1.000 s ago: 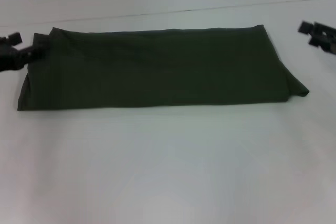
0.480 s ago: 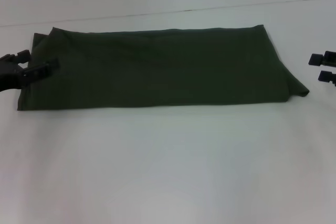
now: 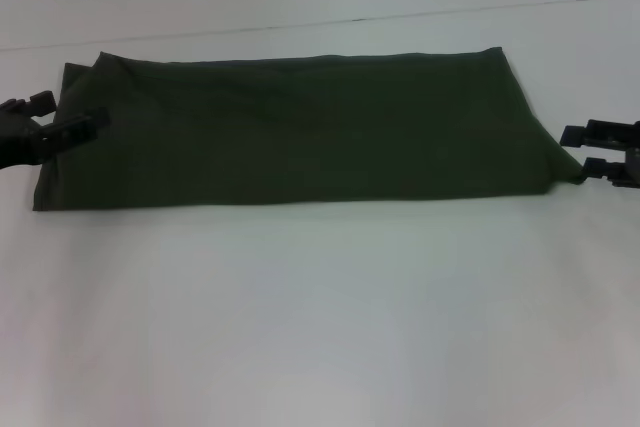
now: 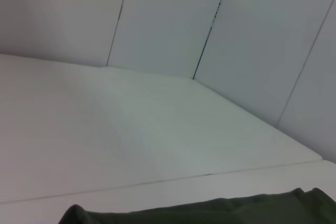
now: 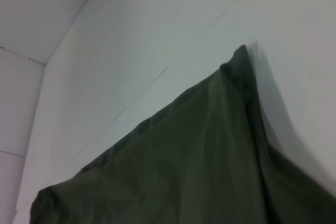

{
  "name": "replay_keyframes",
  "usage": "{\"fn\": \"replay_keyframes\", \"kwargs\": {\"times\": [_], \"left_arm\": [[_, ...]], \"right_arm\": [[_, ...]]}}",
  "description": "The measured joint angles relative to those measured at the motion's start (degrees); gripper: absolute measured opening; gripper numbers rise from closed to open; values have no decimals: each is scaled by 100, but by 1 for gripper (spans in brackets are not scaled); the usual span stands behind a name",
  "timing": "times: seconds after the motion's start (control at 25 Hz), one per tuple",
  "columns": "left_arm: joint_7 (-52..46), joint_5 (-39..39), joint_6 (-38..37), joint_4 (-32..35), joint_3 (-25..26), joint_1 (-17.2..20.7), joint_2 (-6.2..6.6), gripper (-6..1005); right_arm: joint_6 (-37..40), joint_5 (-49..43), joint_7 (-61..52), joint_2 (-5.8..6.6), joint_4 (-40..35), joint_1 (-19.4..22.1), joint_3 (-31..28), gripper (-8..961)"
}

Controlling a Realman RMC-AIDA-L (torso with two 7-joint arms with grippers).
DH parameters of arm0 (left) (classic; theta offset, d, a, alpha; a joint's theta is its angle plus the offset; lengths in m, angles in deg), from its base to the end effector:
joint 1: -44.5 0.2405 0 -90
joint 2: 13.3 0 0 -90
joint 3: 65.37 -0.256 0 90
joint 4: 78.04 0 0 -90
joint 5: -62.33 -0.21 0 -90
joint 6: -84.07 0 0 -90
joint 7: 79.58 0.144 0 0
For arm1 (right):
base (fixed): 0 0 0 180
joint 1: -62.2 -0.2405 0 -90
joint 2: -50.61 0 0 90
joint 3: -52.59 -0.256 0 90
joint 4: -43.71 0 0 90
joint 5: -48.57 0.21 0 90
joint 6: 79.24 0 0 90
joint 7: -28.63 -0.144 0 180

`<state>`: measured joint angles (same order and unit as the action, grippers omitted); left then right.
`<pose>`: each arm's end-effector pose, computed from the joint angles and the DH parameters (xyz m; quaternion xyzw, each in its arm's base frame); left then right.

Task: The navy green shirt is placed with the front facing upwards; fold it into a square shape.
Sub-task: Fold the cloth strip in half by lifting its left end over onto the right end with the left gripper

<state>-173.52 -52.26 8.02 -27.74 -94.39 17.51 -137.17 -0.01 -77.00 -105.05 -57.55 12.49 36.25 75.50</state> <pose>-0.2895 0.3544 0.0443 -0.8422 -0.3524 -0.2680 0.3077 0.3739 0.3225 0.0876 -0.6322 0.7005 0.2641 0.1998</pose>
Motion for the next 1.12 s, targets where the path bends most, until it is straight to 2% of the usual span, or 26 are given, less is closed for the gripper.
{"fn": "replay_keyframes", "kwargs": {"times": [0.56,1.12], "left_arm": [[-5,24,104,4,25,-35,12,933],[-9,25,153,3,37,-59,17,934]], "right_arm": [[-594,8,204,-292,110,-220,154,777],[-683,11,284,-303,124,-156,128,763]]}}
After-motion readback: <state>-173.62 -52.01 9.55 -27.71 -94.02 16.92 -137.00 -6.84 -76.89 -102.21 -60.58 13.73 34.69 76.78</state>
